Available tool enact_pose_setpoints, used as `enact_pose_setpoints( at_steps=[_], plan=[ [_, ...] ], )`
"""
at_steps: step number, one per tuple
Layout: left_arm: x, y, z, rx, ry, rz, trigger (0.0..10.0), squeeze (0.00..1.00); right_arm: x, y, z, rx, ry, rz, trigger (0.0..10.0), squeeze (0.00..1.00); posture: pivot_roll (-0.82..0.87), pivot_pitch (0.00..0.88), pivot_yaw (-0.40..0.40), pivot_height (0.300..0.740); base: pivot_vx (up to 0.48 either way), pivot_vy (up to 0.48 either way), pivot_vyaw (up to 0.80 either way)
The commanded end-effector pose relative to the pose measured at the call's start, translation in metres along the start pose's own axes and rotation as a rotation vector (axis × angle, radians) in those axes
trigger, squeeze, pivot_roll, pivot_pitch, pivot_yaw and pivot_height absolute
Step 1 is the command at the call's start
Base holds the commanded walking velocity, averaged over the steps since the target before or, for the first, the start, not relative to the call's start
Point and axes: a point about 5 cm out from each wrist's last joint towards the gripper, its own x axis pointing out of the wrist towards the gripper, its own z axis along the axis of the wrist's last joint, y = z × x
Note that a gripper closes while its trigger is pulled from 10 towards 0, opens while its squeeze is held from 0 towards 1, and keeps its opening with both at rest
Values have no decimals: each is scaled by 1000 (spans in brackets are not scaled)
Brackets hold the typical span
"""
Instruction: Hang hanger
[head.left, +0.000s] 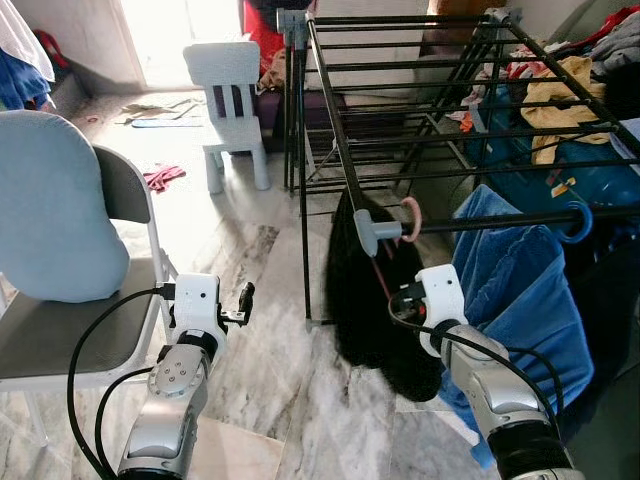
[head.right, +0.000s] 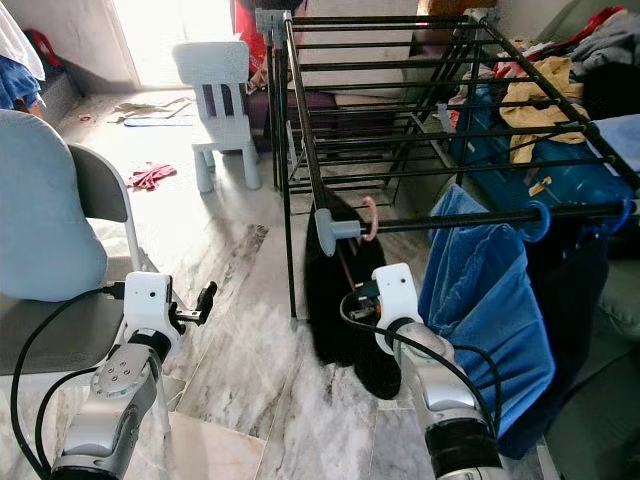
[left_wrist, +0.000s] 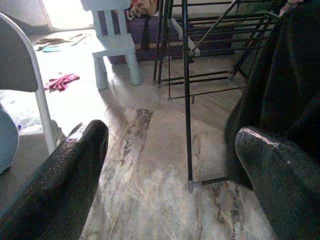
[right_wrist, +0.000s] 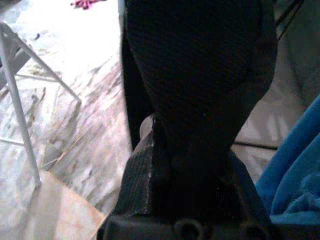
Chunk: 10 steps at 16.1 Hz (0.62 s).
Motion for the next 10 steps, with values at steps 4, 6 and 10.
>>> enact_pose_setpoints(
  at_steps=[4, 6, 10],
  plan=[
    [1, -3, 2, 5, 0, -22, 10000, 0, 7, 8, -5, 22, 50, 101, 10000, 0, -72, 0, 9, 740, 0, 0, 0],
    [1, -3, 2, 4, 1, -26, 10000, 0, 8, 12, -9, 8, 69, 130, 10000, 0, -71, 0, 10, 740, 0, 0, 0],
    [1, -4, 1, 2, 6, -29, 10000, 0, 10, 10, -9, 11, 67, 113, 10000, 957, -68, 0, 6, 740, 0, 0, 0]
  ],
)
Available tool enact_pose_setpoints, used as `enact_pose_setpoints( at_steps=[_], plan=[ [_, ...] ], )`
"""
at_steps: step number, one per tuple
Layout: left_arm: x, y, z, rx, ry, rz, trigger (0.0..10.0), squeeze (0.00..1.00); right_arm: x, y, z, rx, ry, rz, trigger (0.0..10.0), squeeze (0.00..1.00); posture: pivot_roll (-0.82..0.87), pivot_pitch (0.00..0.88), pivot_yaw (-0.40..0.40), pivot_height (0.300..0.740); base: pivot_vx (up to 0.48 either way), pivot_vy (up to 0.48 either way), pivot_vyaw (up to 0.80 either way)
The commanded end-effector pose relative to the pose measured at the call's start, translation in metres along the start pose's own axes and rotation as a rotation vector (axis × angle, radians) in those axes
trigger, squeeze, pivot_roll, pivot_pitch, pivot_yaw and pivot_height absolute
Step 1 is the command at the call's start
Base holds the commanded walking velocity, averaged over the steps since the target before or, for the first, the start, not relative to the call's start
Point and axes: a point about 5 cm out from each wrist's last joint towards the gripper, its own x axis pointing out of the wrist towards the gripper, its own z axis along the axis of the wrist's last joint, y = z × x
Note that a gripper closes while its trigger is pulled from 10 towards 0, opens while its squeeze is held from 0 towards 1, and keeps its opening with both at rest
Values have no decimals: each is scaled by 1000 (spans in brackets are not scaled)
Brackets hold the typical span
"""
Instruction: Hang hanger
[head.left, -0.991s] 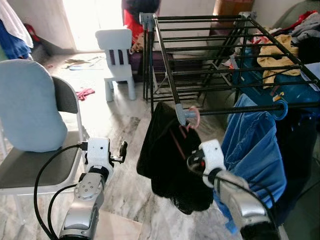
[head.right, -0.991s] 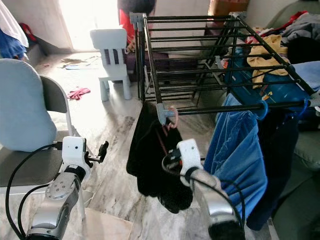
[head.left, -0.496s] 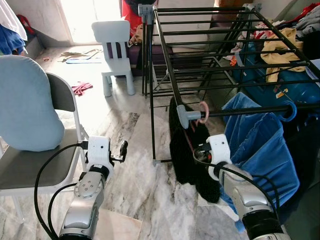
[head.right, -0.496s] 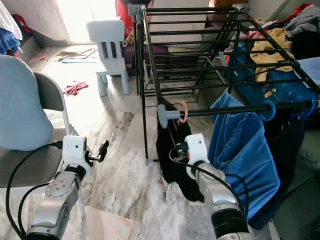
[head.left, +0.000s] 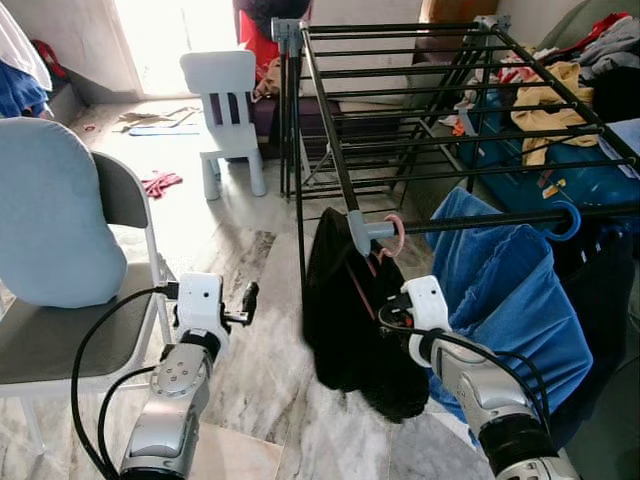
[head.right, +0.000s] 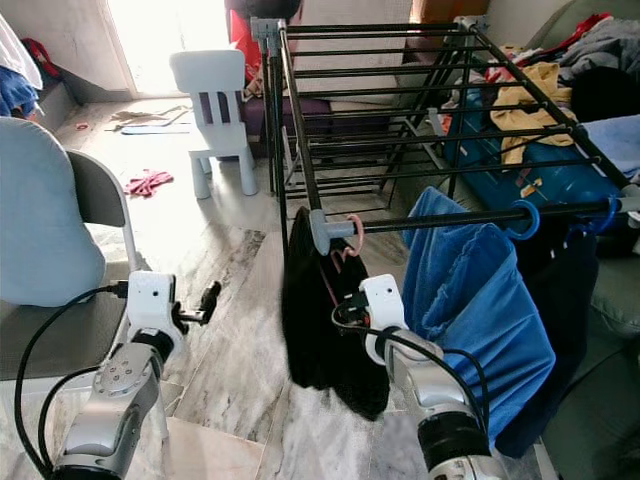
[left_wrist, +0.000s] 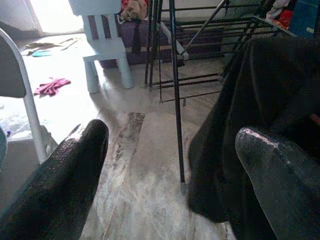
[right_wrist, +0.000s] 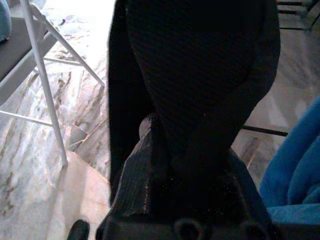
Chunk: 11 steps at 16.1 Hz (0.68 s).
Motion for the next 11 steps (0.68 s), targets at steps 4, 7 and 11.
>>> enact_pose_setpoints(
  at_steps=[4, 7, 11],
  plan=[
    [-1, -1, 1, 0, 10, -22, 10000, 0, -1, -5, 9, -25, -55, -40, 10000, 1000, -75, 0, 6, 740, 0, 0, 0],
    [-1, -3, 1, -1, 6, -33, 10000, 0, -7, -7, 12, -33, -108, -41, 10000, 1000, -76, 0, 7, 740, 0, 0, 0],
    [-9, 3, 4, 10, 11, -13, 10000, 0, -30, -8, 14, -45, -207, -59, 10000, 1000, -80, 0, 5, 740, 0, 0, 0]
  ],
)
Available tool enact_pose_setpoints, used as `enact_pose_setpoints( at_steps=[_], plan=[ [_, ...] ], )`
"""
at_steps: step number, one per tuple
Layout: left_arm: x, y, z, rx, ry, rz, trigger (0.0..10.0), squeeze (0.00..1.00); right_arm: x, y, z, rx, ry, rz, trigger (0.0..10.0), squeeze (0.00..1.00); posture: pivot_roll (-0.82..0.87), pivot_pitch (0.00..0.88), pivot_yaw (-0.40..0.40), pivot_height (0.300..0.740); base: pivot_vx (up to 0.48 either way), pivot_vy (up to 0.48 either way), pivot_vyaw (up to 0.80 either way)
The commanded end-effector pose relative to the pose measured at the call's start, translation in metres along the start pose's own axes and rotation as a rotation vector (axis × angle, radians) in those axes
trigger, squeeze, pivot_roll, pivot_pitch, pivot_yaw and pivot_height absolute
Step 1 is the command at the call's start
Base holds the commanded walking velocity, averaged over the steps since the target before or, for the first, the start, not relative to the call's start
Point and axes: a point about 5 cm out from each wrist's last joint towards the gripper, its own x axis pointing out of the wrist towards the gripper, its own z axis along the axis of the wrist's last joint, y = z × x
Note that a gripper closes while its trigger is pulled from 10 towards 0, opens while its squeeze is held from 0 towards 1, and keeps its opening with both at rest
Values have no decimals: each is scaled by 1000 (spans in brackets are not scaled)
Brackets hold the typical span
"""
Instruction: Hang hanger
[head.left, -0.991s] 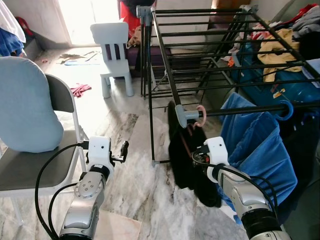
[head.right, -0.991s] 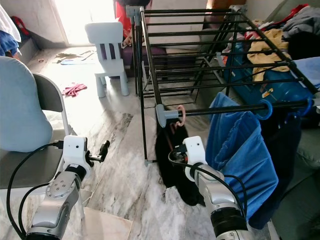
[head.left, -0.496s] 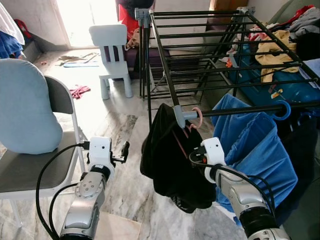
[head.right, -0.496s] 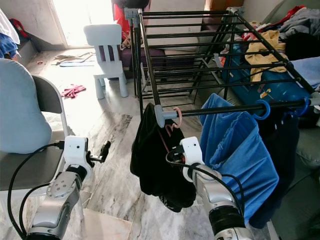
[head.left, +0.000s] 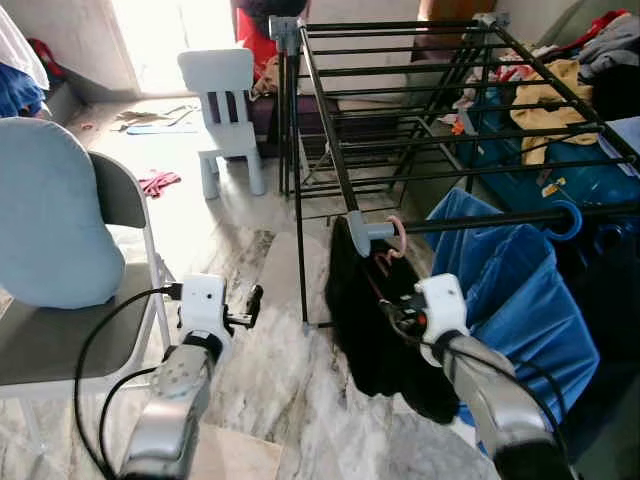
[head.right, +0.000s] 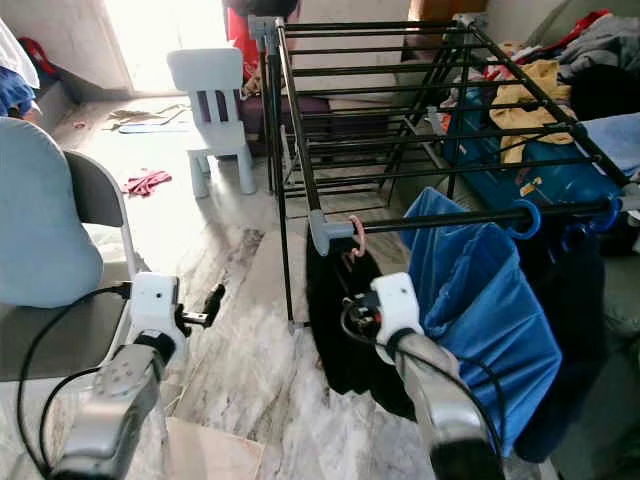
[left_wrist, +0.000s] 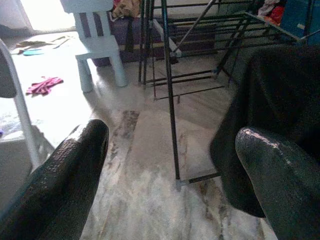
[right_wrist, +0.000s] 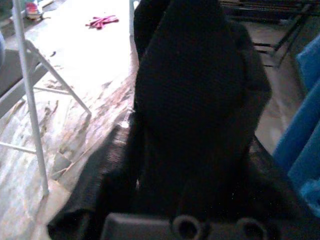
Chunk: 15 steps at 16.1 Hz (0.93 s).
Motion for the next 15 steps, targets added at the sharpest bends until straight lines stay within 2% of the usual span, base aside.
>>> enact_pose_setpoints(
  at_steps=[1, 3, 6, 8, 9, 12, 15],
  plan=[
    [-6, 7, 4, -7, 10, 40, 10000, 0, -8, -4, 11, -7, -57, -18, 10000, 1000, -80, 0, 5, 740, 0, 0, 0],
    [-15, 8, 7, -30, 13, 29, 10000, 0, -18, -3, 15, -37, -89, -21, 10000, 1000, -73, 0, 10, 740, 0, 0, 0],
    [-28, 7, 10, -9, -12, 29, 10000, 0, -37, 0, 22, -35, -154, -38, 10000, 1000, -70, 0, 5, 740, 0, 0, 0],
    [-26, 4, 9, -22, 1, 14, 10000, 0, -38, 3, 28, -21, -195, -38, 10000, 1000, -79, 0, 7, 740, 0, 0, 0],
    [-23, -3, 17, -13, -23, -15, 10000, 0, -39, 2, 37, -18, -240, -58, 10000, 1000, -85, 0, 7, 740, 0, 0, 0],
    [-21, -8, 21, 26, -42, -28, 10000, 0, -43, -1, 42, -17, -270, -91, 10000, 1000, -98, 0, 10, 740, 0, 0, 0],
    [-18, -10, 20, 16, -43, -22, 10000, 0, -43, -3, 47, -20, -288, -109, 10000, 1000, -104, 0, 4, 740, 0, 0, 0]
  ],
)
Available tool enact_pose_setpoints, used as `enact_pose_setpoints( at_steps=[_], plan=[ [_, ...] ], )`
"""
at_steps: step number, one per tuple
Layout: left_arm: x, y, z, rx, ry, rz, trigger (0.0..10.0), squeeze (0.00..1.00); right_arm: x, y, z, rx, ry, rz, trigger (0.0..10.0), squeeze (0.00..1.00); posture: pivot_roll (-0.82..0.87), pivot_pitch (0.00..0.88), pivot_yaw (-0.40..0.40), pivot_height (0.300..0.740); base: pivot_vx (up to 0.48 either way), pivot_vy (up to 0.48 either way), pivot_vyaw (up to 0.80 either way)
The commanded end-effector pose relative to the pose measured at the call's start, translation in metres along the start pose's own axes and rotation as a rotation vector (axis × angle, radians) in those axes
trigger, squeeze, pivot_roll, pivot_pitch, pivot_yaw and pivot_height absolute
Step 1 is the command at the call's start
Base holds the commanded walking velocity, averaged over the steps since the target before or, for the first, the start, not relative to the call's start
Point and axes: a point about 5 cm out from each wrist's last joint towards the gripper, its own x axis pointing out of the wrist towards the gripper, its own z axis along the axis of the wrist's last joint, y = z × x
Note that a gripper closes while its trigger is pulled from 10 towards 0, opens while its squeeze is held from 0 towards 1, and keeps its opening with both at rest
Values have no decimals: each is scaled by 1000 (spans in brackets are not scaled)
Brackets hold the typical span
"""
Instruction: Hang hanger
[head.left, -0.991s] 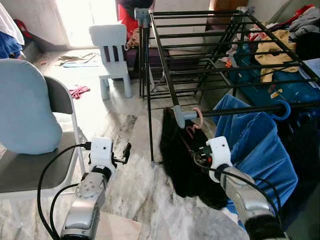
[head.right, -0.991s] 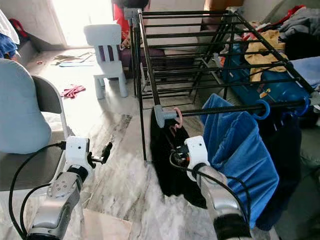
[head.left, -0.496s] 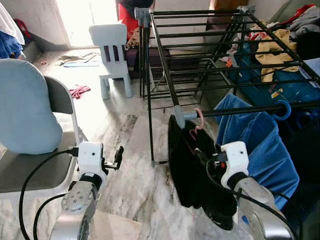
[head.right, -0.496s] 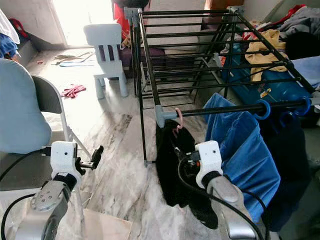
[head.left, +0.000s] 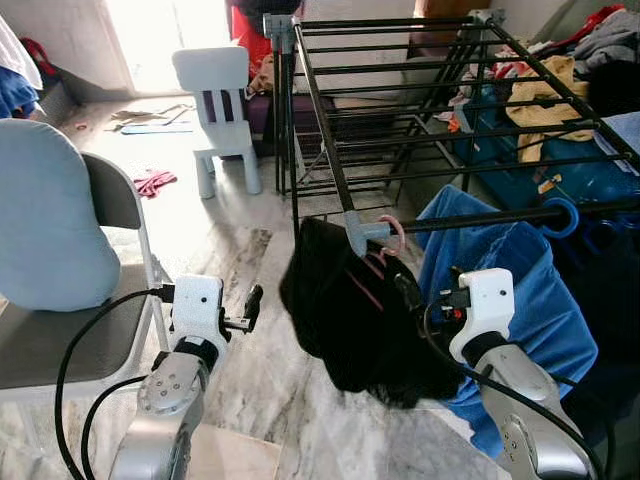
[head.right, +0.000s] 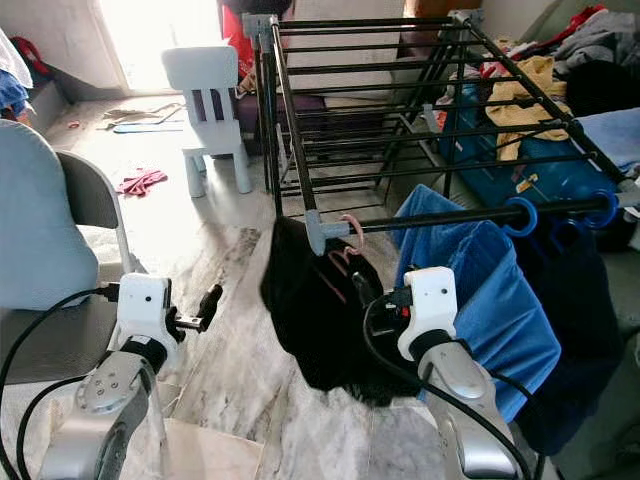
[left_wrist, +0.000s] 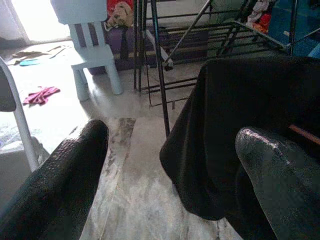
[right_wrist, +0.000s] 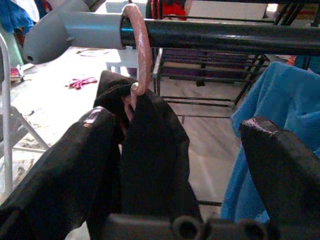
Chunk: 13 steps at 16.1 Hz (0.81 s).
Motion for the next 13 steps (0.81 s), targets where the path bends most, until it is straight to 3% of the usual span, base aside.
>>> enact_pose_setpoints(
  at_steps=[1, 9, 12, 13],
  plan=[
    [1, -1, 0, 8, -2, 0, 10000, 0, 1, -2, 9, -5, -39, -12, 10000, 1000, -103, 0, 4, 740, 0, 0, 0],
    [-1, -2, -5, 14, 9, 4, 10000, 0, -1, 1, 0, 5, -29, -35, 10000, 976, -78, 0, 6, 740, 0, 0, 0],
    [0, -1, -6, 24, 7, 1, 10000, 0, 0, 0, -1, 2, -31, -39, 10000, 576, -76, 0, 9, 740, 0, 0, 0],
    [0, -1, -7, 25, 8, -1, 10000, 0, 0, 0, -2, 1, -30, -40, 10000, 263, -74, 0, 9, 740, 0, 0, 0]
  ],
)
